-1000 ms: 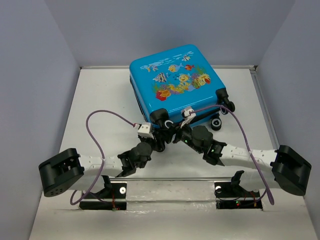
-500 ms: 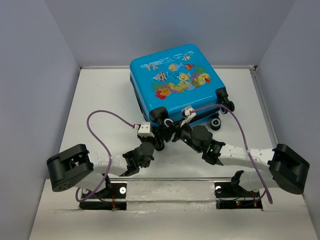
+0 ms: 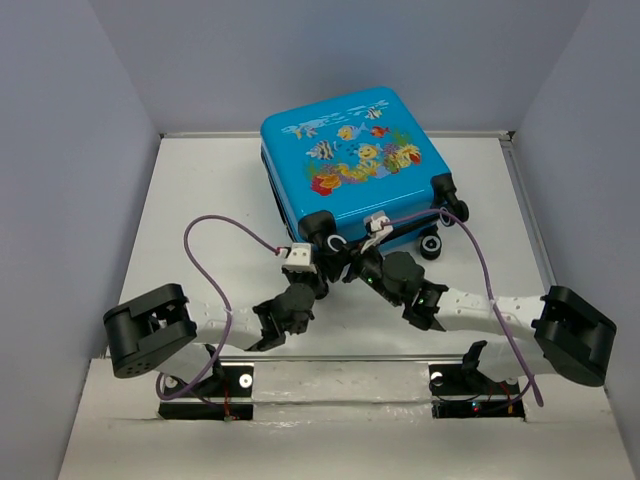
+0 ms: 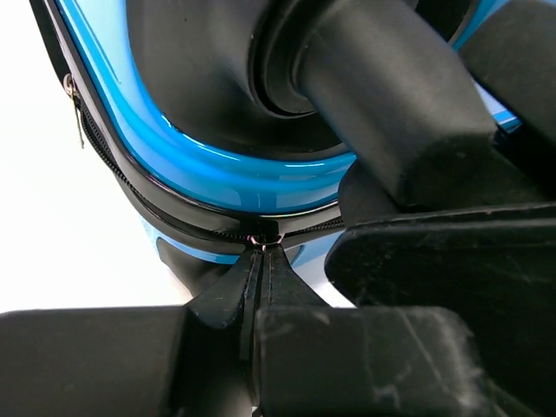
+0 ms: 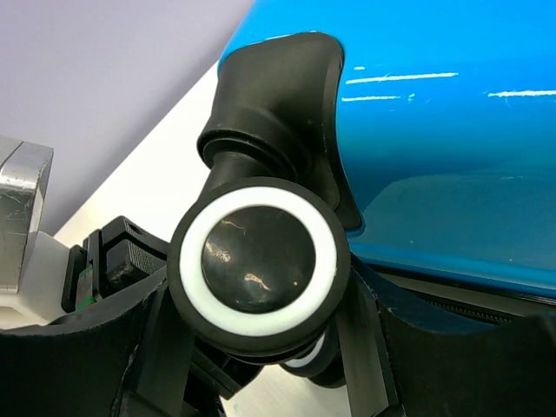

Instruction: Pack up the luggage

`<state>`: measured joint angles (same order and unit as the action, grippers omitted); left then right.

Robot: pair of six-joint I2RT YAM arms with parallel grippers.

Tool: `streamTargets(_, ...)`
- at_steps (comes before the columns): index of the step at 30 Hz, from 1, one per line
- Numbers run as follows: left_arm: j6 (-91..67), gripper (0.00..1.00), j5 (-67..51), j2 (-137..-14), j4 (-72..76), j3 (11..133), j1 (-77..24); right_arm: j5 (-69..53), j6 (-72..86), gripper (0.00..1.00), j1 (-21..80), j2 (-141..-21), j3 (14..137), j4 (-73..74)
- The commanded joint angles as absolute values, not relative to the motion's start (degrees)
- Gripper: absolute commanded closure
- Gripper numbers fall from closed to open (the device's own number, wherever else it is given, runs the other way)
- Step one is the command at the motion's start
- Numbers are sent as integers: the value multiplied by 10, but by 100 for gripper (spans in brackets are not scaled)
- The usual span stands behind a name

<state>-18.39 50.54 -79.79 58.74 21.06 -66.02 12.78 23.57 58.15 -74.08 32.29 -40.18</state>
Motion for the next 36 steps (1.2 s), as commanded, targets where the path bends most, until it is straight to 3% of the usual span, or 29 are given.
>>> streamTargets(1, -152, 94, 574, -767, 689, 271, -646, 84, 240, 93, 615, -702, 317, -457)
streamTargets(12, -243, 94, 584, -573, 481, 126, -598, 164, 197, 93, 615, -558, 274, -369)
streamTargets(17, -266, 94, 534, -506, 435, 97, -525, 164, 197, 93, 615, -476, 259, -312)
streamTargets(28, -241, 94, 507, -521, 399, 186, -423, 113, 206, 93, 615, -501, 263, -296)
streamTargets(29, -245, 86, 506, -514, 375, 195, -422, 105, 205, 93, 615, -507, 266, -301)
streamTargets(31, -260, 60, 500, -496, 339, 220, -423, 94, 203, 93, 615, -534, 276, -302)
streamTargets(32, -268, 31, 491, -464, 323, 228, -422, 80, 202, 93, 615, -546, 287, -309)
streamTargets(36, -268, 1, 477, -358, 197, 275, -422, 43, 200, 93, 635, -621, 338, -330)
